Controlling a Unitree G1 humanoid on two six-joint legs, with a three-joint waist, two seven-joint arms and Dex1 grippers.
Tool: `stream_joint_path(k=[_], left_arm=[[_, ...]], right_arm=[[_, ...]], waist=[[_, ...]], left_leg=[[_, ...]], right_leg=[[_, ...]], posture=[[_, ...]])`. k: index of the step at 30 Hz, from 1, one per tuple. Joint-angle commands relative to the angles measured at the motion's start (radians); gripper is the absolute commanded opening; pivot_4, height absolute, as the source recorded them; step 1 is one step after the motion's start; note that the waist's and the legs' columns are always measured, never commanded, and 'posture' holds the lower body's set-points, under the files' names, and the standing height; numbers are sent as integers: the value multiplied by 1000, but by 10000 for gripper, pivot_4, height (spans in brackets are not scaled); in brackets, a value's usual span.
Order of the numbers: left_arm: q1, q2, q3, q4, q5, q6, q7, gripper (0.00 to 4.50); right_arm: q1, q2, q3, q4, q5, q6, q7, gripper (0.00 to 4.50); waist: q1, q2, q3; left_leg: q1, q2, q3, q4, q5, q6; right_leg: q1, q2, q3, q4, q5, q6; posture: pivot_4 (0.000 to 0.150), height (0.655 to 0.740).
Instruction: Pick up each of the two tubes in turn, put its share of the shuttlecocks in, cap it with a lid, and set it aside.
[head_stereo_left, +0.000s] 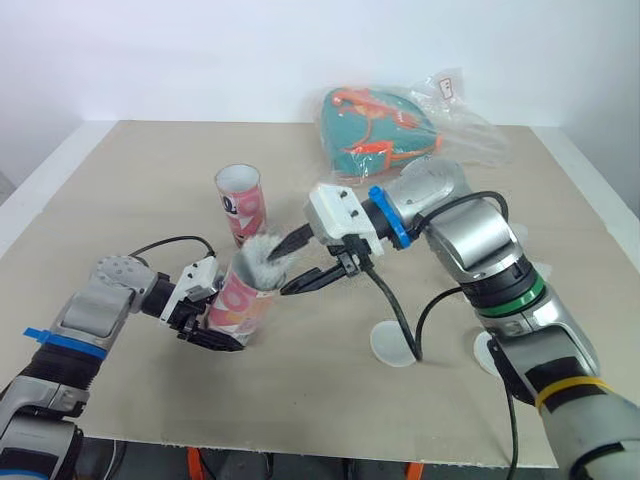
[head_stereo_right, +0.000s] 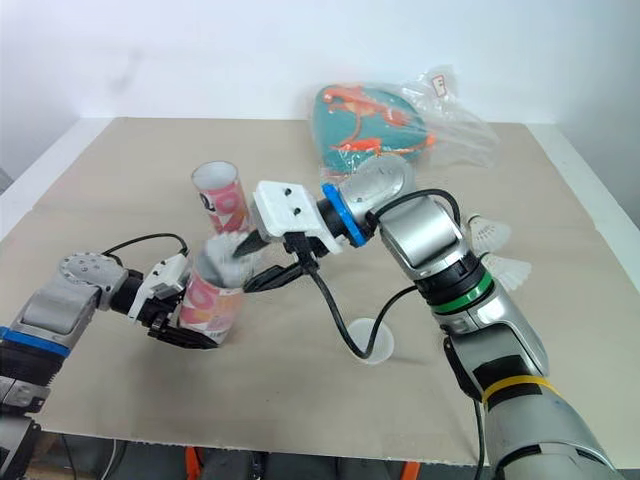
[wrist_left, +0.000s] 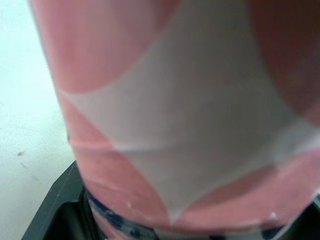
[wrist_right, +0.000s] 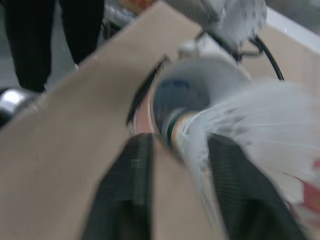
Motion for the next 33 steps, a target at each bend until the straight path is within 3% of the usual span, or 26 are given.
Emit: stream_joint_path(k=[1,6,11,15,21,27,33], left_arm=[[22,-22,-73,11,23,0,2,30357],[25,-24,-74,7,20,0,2,30357],[46,-24,-66,-8,17,3,3,30357],[59,-13,-73,-10,12,-3,2,30357],[-6,2,-135,51,-9,-37,2,30357],[-61,-3,-192,109,-28,-75,2,30357],[-92,-14,-226,146,-38,-102,2,30357]], right_arm=[[-24,-22,-116,-52,108,72,15,25256],[106,-146,-299,-170,214,196,-75,25256],[454,-289,-575,-348,255,316,-279,25256],[823,-298,-821,-487,269,335,-382,25256],[1231,-210,-1090,-575,328,335,-442,25256],[1379,-192,-1118,-529,299,270,-478,25256],[1317,-189,-1032,-421,214,191,-598,25256]], waist=[[0,0,0],[4,-1,0],[16,-2,0],[15,0,-1],[23,-1,-1],[15,-1,-1],[19,-1,-1]], left_leg=[[0,0,0,0,0,0],[0,0,-1,0,0,0],[-2,-1,-1,-1,0,0],[0,0,1,-3,0,0],[0,-1,0,-3,-1,1],[3,-1,3,-2,2,3],[2,-1,5,0,3,4]], right_leg=[[0,0,0,0,0,0],[1,0,-1,0,0,0],[1,-1,-2,-2,-1,0],[-1,0,1,-1,-1,-1],[1,0,1,-1,-3,0],[3,0,4,-2,-4,7],[3,0,8,-2,-4,4]], posture=[[1500,7400],[1500,7400],[1500,7400],[1500,7400],[1500,7400],[1500,7400],[1500,7400]])
